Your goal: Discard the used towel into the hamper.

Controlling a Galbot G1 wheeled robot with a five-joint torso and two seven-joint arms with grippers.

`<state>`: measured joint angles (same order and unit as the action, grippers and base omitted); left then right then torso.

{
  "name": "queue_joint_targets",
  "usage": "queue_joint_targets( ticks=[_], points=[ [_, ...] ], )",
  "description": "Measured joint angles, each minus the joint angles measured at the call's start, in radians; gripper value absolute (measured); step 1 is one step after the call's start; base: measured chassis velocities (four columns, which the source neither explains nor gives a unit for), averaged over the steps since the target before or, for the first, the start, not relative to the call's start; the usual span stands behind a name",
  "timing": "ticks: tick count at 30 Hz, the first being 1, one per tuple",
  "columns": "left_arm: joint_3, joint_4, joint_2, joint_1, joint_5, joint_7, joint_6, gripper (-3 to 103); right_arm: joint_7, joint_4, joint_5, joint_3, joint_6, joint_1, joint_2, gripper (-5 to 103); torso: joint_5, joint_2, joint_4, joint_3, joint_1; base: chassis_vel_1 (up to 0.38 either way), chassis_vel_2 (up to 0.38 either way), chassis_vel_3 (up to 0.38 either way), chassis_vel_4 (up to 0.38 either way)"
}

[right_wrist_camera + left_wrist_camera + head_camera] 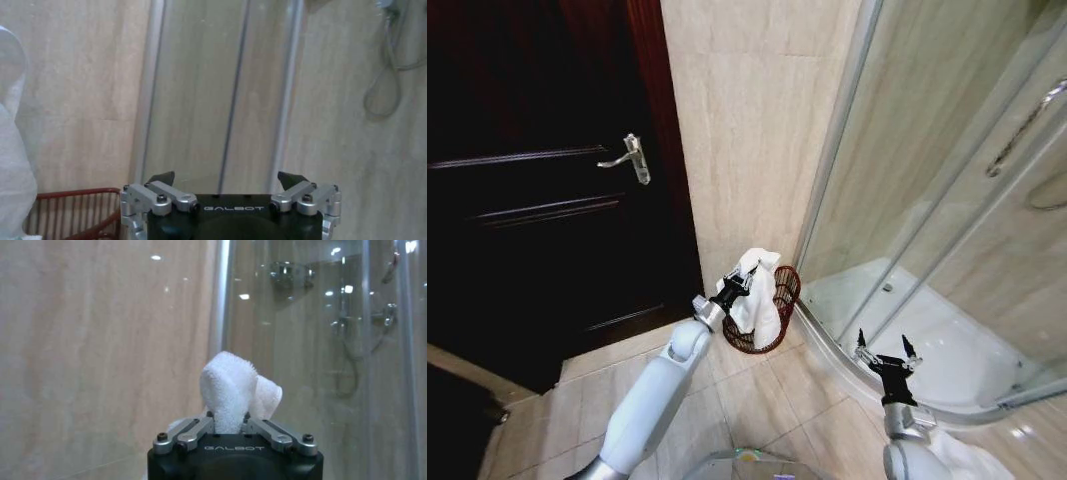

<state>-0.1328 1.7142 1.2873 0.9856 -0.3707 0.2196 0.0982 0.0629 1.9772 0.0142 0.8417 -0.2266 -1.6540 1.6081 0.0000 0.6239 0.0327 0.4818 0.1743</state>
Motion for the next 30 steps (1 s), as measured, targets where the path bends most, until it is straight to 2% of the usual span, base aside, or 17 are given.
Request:
queue_joint_targets(
  ticks=[4,6,9,13,15,16,17,18,19,26,30],
  points=[
    [0.002,-0.011,-0.001,-0.003,-0.002,-0.009,0.0,11,0.0,-0.005,0.0,0.0,0.0,0.003,0.0,100,0.0,0.0,-0.0003,0.0,0.0,-0.052,-0.062,-0.055,-0.058],
    [0.016,-0.031,-0.001,-0.023,-0.003,-0.051,-0.002,11,0.0,-0.007,0.0,-0.001,0.0,0.001,0.0,100,0.0,0.0,-0.0001,0.0,0.0,-0.025,-0.015,-0.013,-0.015],
    [0.031,-0.052,0.0,-0.055,-0.012,-0.079,0.001,11,0.0,-0.007,0.0,-0.001,-0.001,-0.002,0.0,100,-0.0001,0.0,0.0002,0.0,0.0,0.0,0.0,0.0,0.0],
    [0.067,-0.08,-0.01,-0.143,-0.064,-0.078,0.02,11,0.001,-0.006,-0.002,0.003,-0.001,-0.004,0.0,100,0.0,0.0,0.0001,0.0,0.0,0.0,0.0,0.0,0.0],
    [0.102,-0.121,-0.02,-0.238,-0.107,-0.067,0.031,11,0.005,0.0,-0.002,0.009,0.003,0.001,0.0,100,-0.0001,0.0,0.0001,0.0,0.0,0.0,0.0,0.0,0.0],
    [0.102,-0.121,-0.02,-0.238,-0.107,-0.067,0.031,11,0.005,0.0,-0.002,0.009,0.003,0.001,0.0,100,-0.0001,0.0,0.0001,0.0,0.0,0.0,0.0,0.0,0.0],
    [0.123,-0.154,-0.019,-0.291,-0.115,-0.069,0.038,11,0.008,0.003,-0.002,0.012,0.007,0.004,0.0,100,0.0,0.0,0.0,0.0,0.0,0.0,0.0,0.0,0.0],
    [0.129,-0.165,-0.017,-0.306,-0.117,-0.07,0.041,11,0.01,0.005,-0.002,0.012,0.009,0.006,0.0,100,0.0001,0.0,-0.0001,0.0,0.0,0.0,0.0,0.0,0.0],
    [0.152,-0.216,-0.003,-0.375,-0.121,-0.075,0.05,11,0.018,0.008,-0.003,0.013,0.016,0.014,0.0,100,0.0,0.0,-0.0001,0.0,0.0,0.0,0.0,0.0,0.0],
    [0.165,-0.317,0.037,-0.51,-0.136,-0.089,0.05,11,0.029,0.015,-0.01,0.012,0.027,0.03,0.0,100,0.0002,0.0,-0.0001,0.0,0.0,0.0,0.0,0.0,0.0],
    [0.149,-0.404,0.048,-0.562,-0.095,-0.089,0.067,11,0.033,0.013,-0.013,0.011,0.026,0.021,0.0,100,0.0002,0.0,0.0,0.0,0.0,0.0,0.0,0.0,0.0]
  ],
)
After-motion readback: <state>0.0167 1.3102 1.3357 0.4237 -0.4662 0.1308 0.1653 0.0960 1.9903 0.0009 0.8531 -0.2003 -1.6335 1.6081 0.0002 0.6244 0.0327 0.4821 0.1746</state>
